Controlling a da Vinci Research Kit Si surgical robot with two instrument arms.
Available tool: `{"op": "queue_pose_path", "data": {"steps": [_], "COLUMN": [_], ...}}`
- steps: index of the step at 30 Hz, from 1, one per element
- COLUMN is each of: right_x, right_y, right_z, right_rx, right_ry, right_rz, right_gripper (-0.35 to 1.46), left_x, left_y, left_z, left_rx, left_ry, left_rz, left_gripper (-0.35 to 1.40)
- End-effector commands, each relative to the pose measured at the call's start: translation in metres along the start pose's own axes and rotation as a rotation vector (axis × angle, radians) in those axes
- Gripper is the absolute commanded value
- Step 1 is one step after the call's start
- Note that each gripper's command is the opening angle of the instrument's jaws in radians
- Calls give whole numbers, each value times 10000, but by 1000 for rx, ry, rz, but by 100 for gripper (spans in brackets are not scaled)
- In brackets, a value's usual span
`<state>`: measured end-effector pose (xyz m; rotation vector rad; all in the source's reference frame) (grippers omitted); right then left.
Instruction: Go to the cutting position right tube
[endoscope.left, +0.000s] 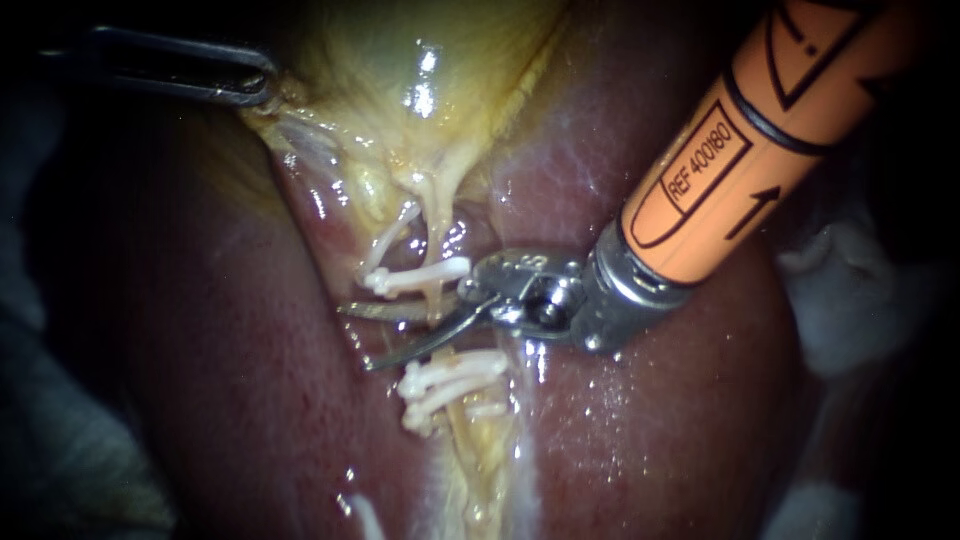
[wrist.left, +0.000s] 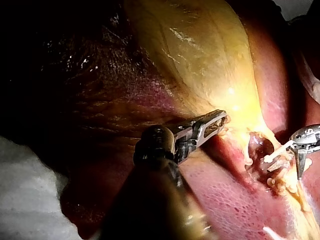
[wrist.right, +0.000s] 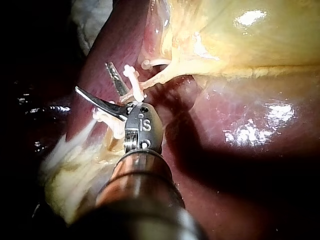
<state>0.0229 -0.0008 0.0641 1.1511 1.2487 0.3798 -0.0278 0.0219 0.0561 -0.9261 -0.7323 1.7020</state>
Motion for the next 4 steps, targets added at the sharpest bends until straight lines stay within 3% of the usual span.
{"op": "queue_pose_path", "data": {"steps": [1,4], "right_x": [-1,-1], "right_y": [0,0], "right_z": [0,1], "right_rx": [0,0], "right_ry": [-1,-1], "right_rz": [0,0], "right_gripper": [137,135], "left_x": [0,0], "left_y": [0,0], "left_z": [0,0], "left_rx": [0,0], "left_ry": [0,0], "left_rz": [0,0], "left_gripper": [-35,-35]}}
